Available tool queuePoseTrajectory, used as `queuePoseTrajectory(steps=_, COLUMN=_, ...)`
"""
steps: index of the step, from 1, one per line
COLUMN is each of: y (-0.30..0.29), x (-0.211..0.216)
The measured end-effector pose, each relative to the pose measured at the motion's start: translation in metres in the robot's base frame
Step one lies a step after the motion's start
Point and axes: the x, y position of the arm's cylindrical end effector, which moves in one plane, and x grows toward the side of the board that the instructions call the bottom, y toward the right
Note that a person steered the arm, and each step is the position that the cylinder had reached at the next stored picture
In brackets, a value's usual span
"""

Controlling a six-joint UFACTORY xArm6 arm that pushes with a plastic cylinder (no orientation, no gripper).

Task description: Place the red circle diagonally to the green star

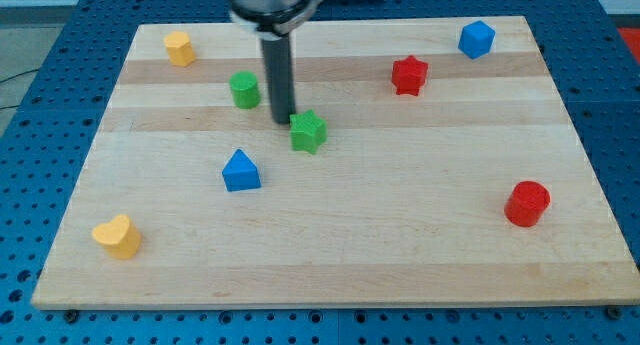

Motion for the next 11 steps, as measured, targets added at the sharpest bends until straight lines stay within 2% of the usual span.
queuePoseTrajectory(steps=1, y=0.044, x=0.025)
queuePoseTrajectory(steps=2, y=0.127, x=0.063)
queuePoseTrajectory(steps=3, y=0.162, x=0.066)
queuePoseTrajectory(steps=4, y=0.230, x=0.036)
queuePoseTrajectory(steps=5, y=0.306, x=0.092)
queuePoseTrajectory(steps=6, y=0.294, x=0.135)
queuePoseTrajectory(steps=7, y=0.301, x=0.150)
queuePoseTrajectory(steps=9, y=0.262, x=0.126)
queuePoseTrajectory(steps=10, y=0.224, x=0.110)
queuePoseTrajectory(steps=11, y=0.220, x=0.085)
